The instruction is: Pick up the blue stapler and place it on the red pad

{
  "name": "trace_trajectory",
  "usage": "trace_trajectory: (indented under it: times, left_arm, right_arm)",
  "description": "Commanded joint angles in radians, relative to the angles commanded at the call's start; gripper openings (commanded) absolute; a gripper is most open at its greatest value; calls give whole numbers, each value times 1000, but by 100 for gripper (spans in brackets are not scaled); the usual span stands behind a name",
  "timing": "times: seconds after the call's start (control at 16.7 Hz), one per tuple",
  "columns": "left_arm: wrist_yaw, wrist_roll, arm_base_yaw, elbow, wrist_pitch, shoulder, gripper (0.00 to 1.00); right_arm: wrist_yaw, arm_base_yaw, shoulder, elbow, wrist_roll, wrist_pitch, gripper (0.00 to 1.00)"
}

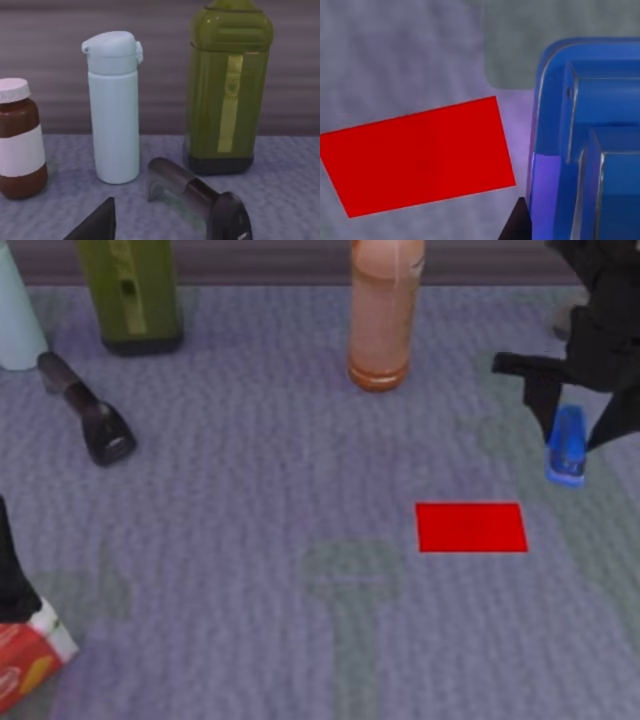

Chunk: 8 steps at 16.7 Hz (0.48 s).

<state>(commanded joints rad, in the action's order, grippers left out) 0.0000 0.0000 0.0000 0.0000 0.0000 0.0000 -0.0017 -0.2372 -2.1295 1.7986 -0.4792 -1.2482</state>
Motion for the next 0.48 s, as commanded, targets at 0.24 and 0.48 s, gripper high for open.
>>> trace_trajectory:
  times: [0.24, 0.48]
  left_arm:
    - [0, 0, 0, 0, 0, 0, 100]
    - [0, 0, 0, 0, 0, 0, 100]
  right_arm:
    - [1, -46, -19, 17, 379, -25, 0]
    - [0, -99, -32, 24, 838, -49, 0]
